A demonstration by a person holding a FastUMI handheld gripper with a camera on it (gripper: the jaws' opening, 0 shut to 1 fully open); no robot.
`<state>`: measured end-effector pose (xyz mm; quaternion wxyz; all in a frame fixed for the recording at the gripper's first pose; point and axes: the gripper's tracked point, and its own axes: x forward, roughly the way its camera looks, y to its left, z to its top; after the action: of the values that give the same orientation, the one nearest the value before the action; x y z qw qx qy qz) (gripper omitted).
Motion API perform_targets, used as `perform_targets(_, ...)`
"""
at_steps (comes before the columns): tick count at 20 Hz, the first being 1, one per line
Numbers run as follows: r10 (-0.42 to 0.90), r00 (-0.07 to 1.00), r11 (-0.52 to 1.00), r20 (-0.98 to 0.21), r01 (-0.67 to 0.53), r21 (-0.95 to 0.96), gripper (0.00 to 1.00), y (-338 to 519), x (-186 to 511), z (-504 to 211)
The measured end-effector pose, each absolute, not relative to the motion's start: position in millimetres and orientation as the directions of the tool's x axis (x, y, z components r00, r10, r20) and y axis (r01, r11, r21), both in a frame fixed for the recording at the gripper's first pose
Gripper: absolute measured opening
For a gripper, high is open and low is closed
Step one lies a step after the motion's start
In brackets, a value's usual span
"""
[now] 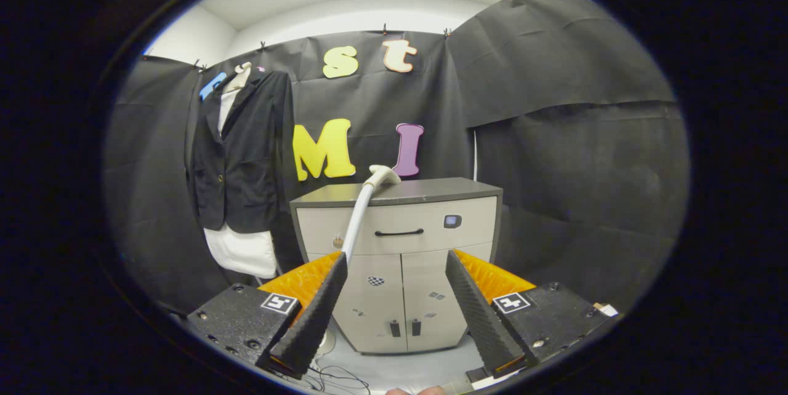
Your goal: Iron the clothes twice with a garment steamer, once on the left side and once on the right side.
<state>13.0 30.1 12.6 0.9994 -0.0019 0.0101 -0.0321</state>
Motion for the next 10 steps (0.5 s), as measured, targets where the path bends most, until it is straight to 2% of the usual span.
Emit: perform_targets(10, -0.155, 0.988, 0.988, -0.022, 0.156, 0.006, 1.0, 53.8, 29.6, 19.0)
